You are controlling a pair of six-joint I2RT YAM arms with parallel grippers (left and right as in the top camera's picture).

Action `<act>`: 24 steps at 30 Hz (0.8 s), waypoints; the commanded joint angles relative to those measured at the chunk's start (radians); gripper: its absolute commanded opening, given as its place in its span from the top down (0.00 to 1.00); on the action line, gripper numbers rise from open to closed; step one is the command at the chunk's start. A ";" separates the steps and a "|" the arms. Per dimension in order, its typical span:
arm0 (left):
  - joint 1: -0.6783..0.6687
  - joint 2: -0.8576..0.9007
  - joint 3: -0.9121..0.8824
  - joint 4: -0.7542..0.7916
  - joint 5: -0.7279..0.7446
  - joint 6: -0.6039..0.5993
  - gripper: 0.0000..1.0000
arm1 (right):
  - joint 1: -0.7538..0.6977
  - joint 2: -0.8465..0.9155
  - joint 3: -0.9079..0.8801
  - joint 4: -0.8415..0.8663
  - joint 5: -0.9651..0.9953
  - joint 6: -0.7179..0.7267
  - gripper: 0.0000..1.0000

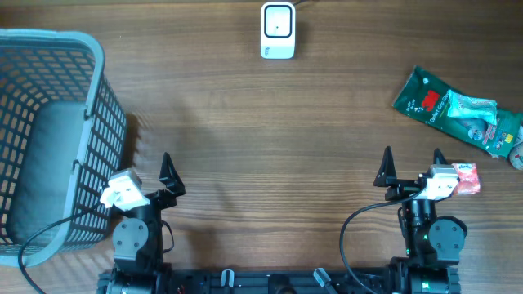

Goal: Scan the item barcode

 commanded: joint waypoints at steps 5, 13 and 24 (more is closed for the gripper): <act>0.007 -0.008 -0.003 0.004 -0.057 0.006 0.00 | 0.002 -0.014 -0.010 0.002 -0.019 -0.014 0.00; 0.062 -0.010 -0.069 0.157 0.206 0.224 0.00 | 0.002 -0.014 -0.009 0.001 -0.019 -0.014 0.00; 0.061 -0.010 -0.074 0.159 0.269 0.277 0.00 | 0.002 -0.014 -0.009 0.002 -0.019 -0.014 0.00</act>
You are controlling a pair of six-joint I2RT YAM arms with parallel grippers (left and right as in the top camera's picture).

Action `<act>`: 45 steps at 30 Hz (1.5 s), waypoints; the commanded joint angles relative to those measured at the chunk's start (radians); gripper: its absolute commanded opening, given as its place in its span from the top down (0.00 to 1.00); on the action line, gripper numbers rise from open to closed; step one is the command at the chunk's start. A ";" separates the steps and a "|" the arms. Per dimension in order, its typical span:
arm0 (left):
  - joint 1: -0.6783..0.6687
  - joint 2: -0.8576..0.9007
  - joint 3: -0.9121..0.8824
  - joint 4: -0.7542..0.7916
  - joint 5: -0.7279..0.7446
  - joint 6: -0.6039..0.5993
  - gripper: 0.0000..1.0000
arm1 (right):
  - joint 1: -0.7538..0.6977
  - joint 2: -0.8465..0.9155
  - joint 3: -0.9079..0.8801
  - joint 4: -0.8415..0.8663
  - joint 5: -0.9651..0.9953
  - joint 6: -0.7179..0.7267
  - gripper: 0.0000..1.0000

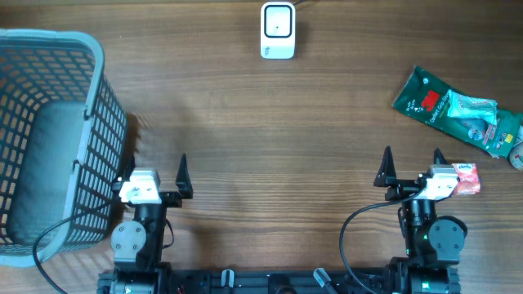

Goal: Scan the item barcode

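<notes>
At the top middle of the table stands the white barcode scanner (278, 31). A green packaged item (453, 110) lies at the far right, and a small pink packet (467, 179) lies just below it. My right gripper (413, 160) is open near the front edge, left of the pink packet, with nothing between its fingers. Beside the basket, my left gripper (155, 168) is also open and empty, pointing straight away from the front edge.
A grey plastic basket (96, 106) fills the left side, its wall close to my left gripper. A small round object (518, 156) shows at the right edge. Bare wooden tabletop (270, 155) lies between the arms and the scanner.
My left gripper has turned from a tilted pose to pointing straight ahead and has shifted slightly right. The right arm and the items have not moved.
</notes>
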 commanded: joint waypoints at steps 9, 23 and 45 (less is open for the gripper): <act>0.008 -0.010 -0.013 0.000 0.039 0.000 0.00 | 0.002 -0.014 -0.009 0.002 -0.019 -0.011 0.00; 0.010 -0.010 -0.013 0.002 0.039 0.000 0.00 | 0.002 -0.014 -0.009 0.002 -0.019 -0.010 0.00; 0.047 -0.009 -0.013 0.002 0.039 0.000 0.00 | 0.002 -0.014 -0.009 0.001 -0.019 -0.010 0.00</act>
